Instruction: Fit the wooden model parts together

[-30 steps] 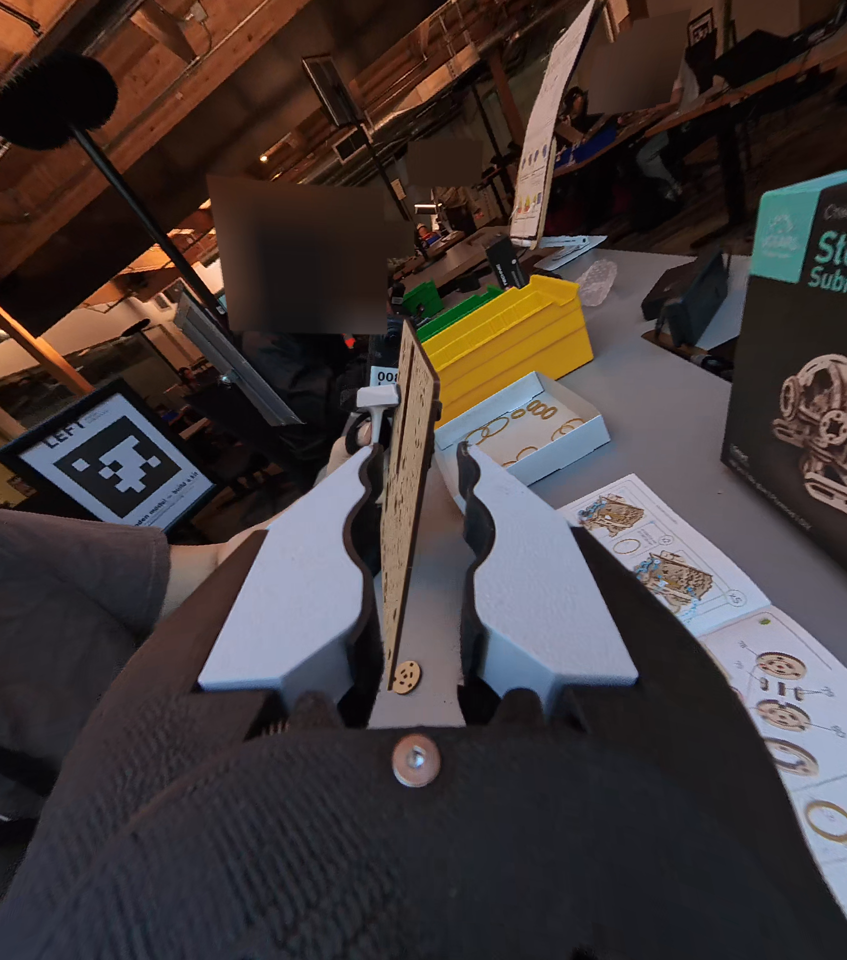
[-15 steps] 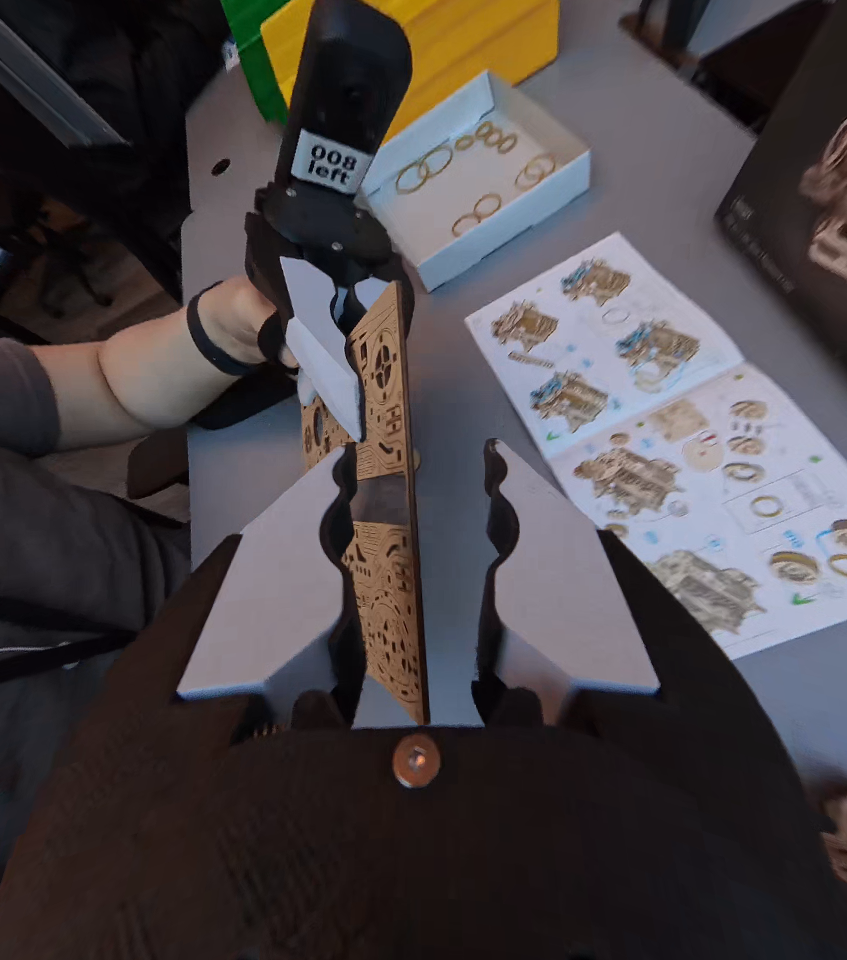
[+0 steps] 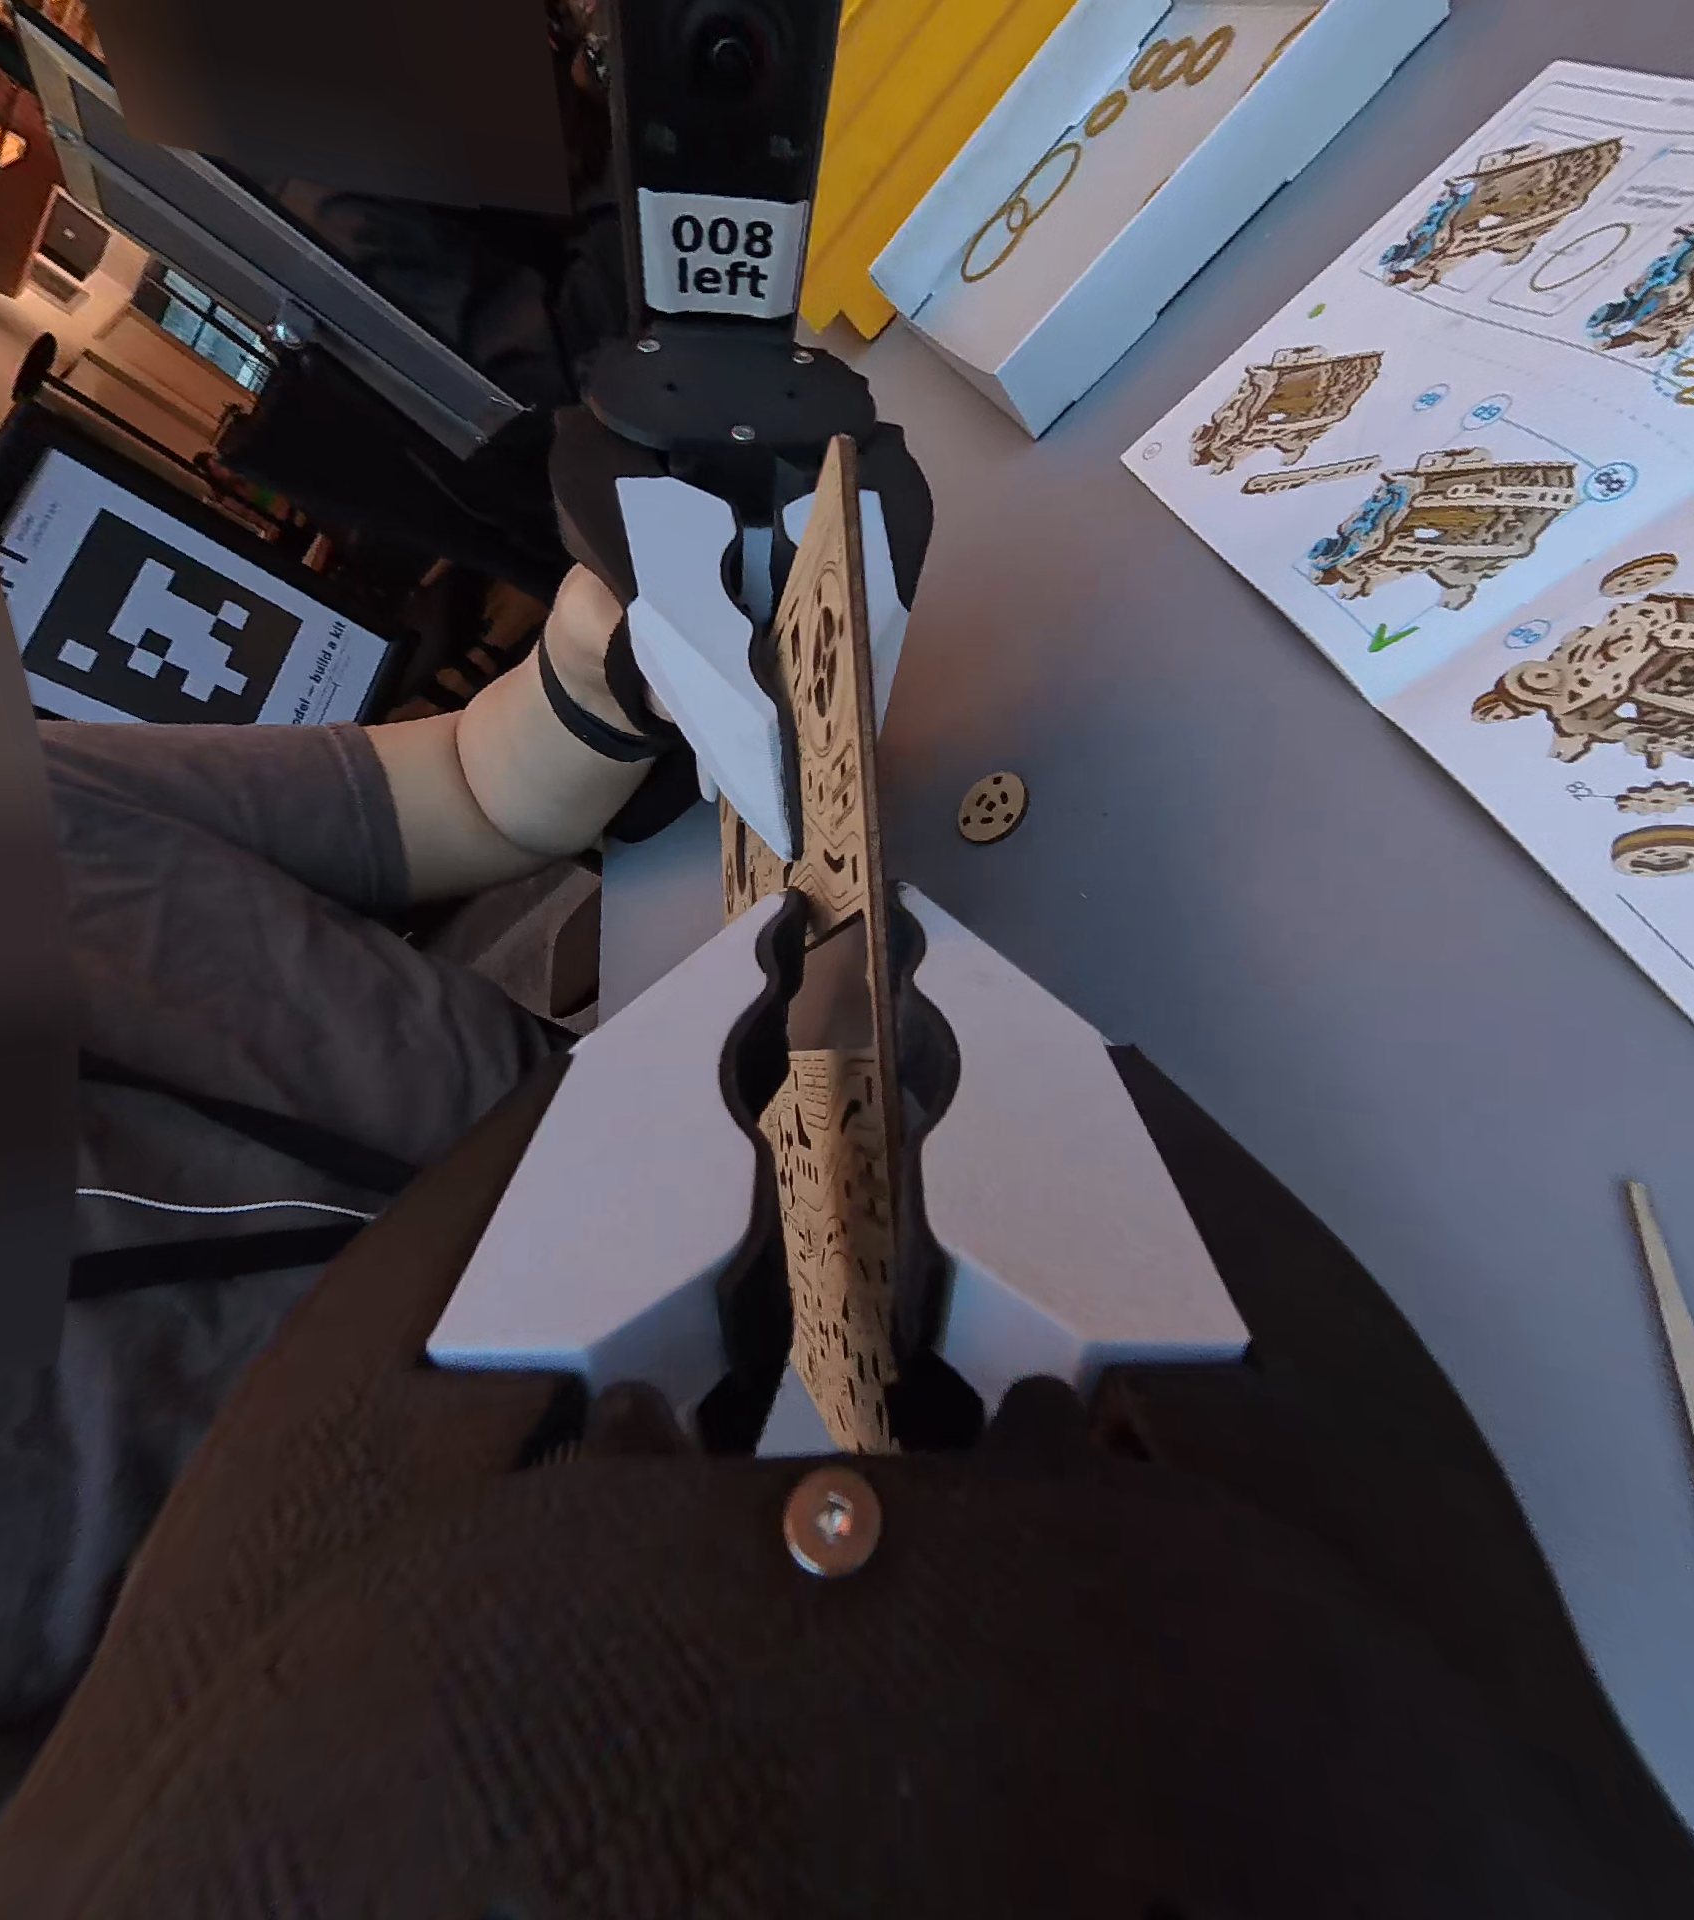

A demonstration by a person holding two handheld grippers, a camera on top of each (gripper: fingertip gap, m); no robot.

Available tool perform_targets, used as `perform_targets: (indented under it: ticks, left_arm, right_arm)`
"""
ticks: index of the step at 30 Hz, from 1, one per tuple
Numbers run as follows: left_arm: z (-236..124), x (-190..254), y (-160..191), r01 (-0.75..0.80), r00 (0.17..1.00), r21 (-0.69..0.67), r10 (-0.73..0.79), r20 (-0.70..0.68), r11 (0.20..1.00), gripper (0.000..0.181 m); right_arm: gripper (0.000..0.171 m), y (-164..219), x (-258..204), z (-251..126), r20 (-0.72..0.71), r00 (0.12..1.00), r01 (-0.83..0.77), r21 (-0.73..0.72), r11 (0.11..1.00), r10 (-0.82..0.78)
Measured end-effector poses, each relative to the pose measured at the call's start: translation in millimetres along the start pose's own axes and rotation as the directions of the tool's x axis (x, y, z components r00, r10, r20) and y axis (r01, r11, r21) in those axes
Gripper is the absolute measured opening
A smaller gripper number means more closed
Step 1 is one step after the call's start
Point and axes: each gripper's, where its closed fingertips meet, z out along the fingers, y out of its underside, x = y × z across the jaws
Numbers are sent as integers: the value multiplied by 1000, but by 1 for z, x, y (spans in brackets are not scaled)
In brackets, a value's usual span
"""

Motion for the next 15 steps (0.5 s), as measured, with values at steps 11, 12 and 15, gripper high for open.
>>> perform_targets:
  ticks: [11, 12, 15]
  left_arm:
    - [0, 1, 4, -65, 998, -45, 64, -28, 997, 1]
    - [0, 0, 4, -75, 997, -44, 75, -12, 996, 1]
    - [-2, 1, -3, -81, 997, 0, 81, 13, 997, 0]
  right_arm:
    - [10, -1, -3, 5, 69, 998, -2, -36, 999, 4]
    - [12, -2, -2, 5, 62, 998, -4, -24, 1000, 5]
    - [23, -21, 5, -8, -30, 1000, 2, 144, 990, 3]
